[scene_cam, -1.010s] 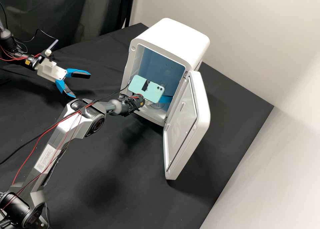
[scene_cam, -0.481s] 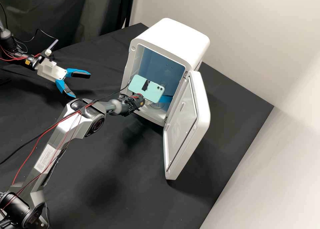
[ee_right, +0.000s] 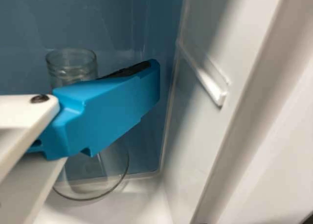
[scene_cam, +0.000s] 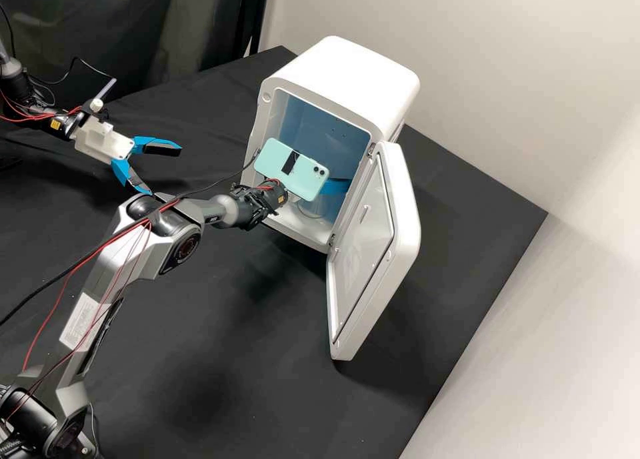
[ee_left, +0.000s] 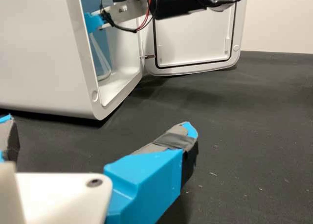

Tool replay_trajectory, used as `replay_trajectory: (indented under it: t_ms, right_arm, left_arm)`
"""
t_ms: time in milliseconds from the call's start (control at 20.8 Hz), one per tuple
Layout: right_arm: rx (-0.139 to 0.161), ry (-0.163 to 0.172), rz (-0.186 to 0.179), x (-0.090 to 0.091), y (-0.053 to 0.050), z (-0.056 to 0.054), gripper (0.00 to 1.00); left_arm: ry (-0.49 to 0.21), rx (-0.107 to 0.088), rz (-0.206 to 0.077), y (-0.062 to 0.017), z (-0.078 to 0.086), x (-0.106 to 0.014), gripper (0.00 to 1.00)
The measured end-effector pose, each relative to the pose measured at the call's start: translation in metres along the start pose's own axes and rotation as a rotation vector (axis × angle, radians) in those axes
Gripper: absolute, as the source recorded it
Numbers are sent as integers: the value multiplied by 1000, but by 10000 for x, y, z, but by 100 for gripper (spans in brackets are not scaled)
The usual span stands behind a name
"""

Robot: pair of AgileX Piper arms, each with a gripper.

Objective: Place the flask in the incubator

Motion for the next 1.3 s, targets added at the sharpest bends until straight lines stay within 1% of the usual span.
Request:
replay_trajectory:
  t_ms: [48, 96, 144, 385, 673, 769, 866, 962, 1058, 1154, 1250, 1298]
  right_arm:
    - [6, 9, 8, -17, 15, -12, 100]
    - [1, 18, 14, -33, 25, -22, 100]
    - [3, 20, 20, -39, 29, -23, 100]
    - [4, 13, 12, -64, 2, 3, 100]
    - [5, 13, 12, -65, 1, 4, 100]
    - [13, 13, 12, -65, 1, 4, 100]
    - [13, 12, 11, -67, -3, 8, 100]
    - [19, 9, 7, -73, -14, 16, 100]
    - [23, 1, -8, -108, -43, 41, 100]
    - [39, 7, -10, -169, -78, 69, 100]
    - [57, 15, -15, -271, -98, 86, 100]
    - [58, 24, -16, -326, -111, 85, 100]
  left_arm:
    - [3, -1, 1, 1, -6, -2, 100]
    - [4, -1, 1, 1, -10, -4, 100]
    - [7, -1, 1, 2, -15, -6, 100]
    - [10, -2, 2, 3, -24, -9, 100]
    - [11, -4, -1, -6, -26, -7, 100]
    - [13, -6, -3, -10, -33, -7, 100]
    - [20, -8, -2, -10, -50, -14, 100]
    - [21, -9, -3, -13, -51, -13, 100]
    - [21, -9, -3, -13, -51, -13, 100]
    - [21, -9, -3, -13, -51, -13, 100]
    - [23, -9, -3, -13, -55, -15, 100]
    - [27, -8, -2, -11, -65, -18, 100]
